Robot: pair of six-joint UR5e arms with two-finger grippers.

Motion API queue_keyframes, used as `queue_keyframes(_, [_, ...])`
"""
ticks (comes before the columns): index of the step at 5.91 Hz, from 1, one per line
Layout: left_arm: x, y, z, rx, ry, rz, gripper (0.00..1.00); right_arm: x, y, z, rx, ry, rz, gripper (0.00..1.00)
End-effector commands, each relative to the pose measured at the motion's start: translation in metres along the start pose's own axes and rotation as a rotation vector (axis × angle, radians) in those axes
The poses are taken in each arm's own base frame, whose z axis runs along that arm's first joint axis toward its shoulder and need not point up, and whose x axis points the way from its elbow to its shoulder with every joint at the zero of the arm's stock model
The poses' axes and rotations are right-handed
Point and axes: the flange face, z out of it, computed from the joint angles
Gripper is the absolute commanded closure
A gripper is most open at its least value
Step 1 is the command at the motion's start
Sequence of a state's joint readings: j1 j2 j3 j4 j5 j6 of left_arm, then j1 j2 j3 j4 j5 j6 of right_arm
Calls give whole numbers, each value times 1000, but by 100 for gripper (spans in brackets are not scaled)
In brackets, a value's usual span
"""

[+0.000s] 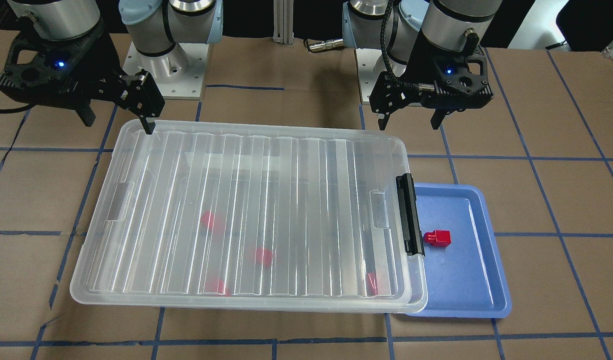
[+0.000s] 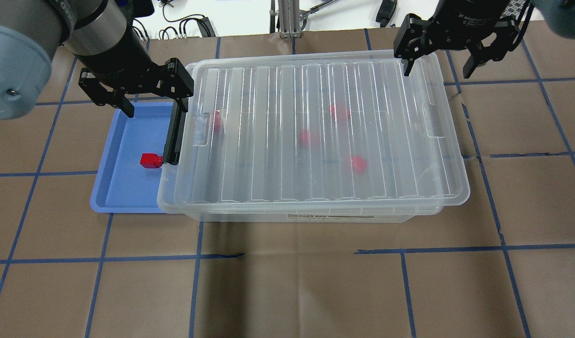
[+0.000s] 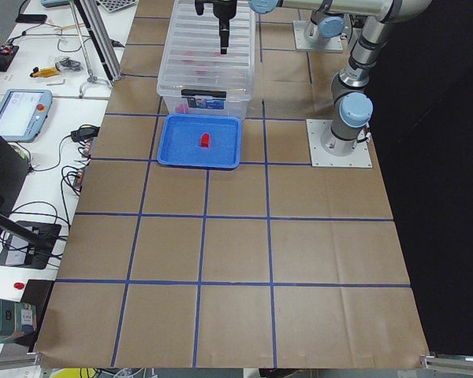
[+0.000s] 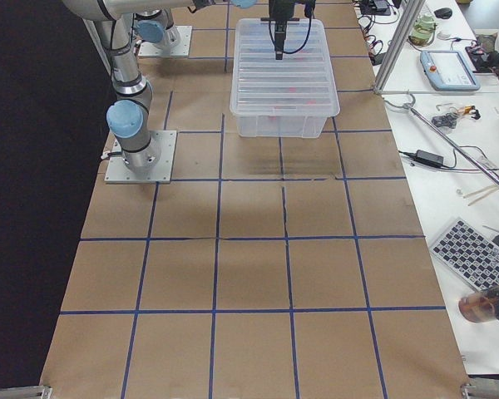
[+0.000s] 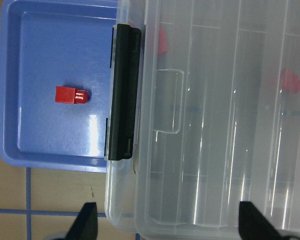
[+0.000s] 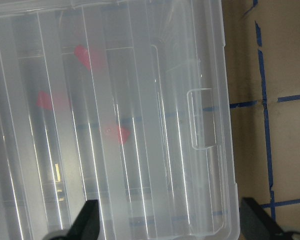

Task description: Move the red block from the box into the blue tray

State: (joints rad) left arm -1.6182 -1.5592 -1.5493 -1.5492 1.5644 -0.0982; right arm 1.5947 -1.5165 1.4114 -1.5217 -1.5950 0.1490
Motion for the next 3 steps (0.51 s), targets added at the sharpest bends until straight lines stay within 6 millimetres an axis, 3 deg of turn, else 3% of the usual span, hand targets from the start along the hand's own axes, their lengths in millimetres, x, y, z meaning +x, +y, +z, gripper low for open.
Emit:
queue_keyframes(1, [0,1,0,2,0,0,1,-1,0,0,0,-3,-4,0])
queue_keyframes(3, [0,1,0,1,0,0,1,0,0,2,-2,5,-5,0])
